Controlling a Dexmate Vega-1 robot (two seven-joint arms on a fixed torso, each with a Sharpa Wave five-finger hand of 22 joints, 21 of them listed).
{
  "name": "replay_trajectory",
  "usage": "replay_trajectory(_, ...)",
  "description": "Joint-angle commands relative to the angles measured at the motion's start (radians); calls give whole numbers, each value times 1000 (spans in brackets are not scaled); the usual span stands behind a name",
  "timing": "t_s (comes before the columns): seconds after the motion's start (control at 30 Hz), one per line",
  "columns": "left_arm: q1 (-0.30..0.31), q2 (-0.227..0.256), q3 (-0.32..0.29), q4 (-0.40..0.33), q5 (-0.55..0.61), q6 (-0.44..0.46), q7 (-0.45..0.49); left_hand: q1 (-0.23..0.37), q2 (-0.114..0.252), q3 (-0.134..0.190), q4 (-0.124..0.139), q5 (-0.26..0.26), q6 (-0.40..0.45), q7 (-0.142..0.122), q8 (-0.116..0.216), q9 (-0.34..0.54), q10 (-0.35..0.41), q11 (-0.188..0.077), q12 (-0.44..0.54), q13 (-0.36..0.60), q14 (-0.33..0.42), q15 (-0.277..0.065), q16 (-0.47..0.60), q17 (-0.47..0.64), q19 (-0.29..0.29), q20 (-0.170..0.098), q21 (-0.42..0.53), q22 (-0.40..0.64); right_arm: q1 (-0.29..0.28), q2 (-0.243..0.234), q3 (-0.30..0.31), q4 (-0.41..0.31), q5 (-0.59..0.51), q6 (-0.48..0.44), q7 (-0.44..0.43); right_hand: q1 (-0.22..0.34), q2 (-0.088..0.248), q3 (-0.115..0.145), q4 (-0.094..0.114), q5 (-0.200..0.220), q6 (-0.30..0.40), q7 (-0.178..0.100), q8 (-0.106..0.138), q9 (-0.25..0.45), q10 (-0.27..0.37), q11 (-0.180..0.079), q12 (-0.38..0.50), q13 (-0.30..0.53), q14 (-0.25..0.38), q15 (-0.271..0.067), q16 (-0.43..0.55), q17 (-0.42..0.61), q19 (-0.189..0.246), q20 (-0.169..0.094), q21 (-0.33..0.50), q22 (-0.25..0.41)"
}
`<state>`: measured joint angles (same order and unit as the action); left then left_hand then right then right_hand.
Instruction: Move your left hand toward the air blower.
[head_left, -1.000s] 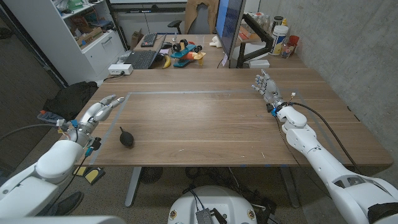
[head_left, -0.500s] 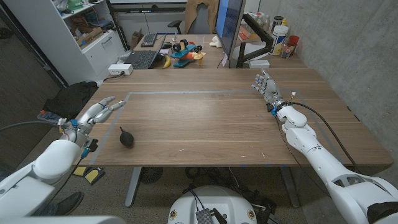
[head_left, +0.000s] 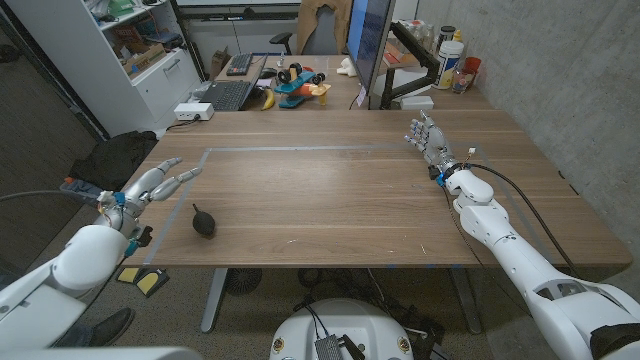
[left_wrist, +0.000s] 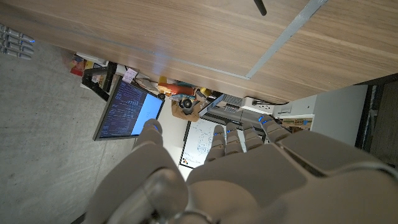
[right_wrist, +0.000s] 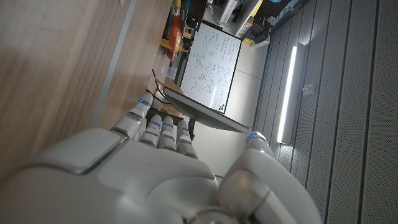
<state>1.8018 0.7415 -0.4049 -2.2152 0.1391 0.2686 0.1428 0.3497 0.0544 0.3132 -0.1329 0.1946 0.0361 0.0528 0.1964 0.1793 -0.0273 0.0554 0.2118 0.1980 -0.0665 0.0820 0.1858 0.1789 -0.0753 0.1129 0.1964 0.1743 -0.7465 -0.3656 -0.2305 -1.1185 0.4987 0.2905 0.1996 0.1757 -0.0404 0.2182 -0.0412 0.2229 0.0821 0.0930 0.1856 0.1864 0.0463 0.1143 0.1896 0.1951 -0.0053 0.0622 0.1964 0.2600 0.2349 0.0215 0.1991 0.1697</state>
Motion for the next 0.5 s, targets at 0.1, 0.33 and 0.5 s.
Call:
replay_trajectory(0.1, -11, 69, 49, -12, 169, 121, -23, 10, 0, 3, -4, 0, 10, 2, 6, 3, 4, -3, 9, 1, 0, -6, 5, 3, 1, -2, 4, 5, -13, -6, 3, -18, -1, -9, -12, 2, 8, -7, 0, 7, 6, 2, 8, 1, 4, 2, 6, 2, 5, 5, 7, 0, 9, -2, -4, 2)
replay_trajectory(0.33, -35, 119, 87, -8, 218, 176, -50, 12, 1, 4, -5, 0, 11, 0, 5, 3, 5, -7, 9, 1, 0, -7, 4, 3, -1, 0, 2, 5, -20, -9, 7, -25, -1, -10, -20, 2, 9, -8, -1, 7, 5, 2, 8, 1, 4, 4, 6, 1, 6, 5, 7, -2, 9, -2, -4, 2)
replay_trajectory(0.5, -49, 145, 112, -8, 246, 207, -53, 13, 1, 4, -5, 0, 11, -1, 4, 3, 4, -8, 9, 1, -1, -7, 4, 3, -3, 3, 2, 5, -21, -8, 8, -25, -1, -8, -23, 2, 9, -8, -1, 7, 6, 1, 8, 1, 4, 5, 6, 1, 6, 5, 7, -3, 9, -2, -4, 2)
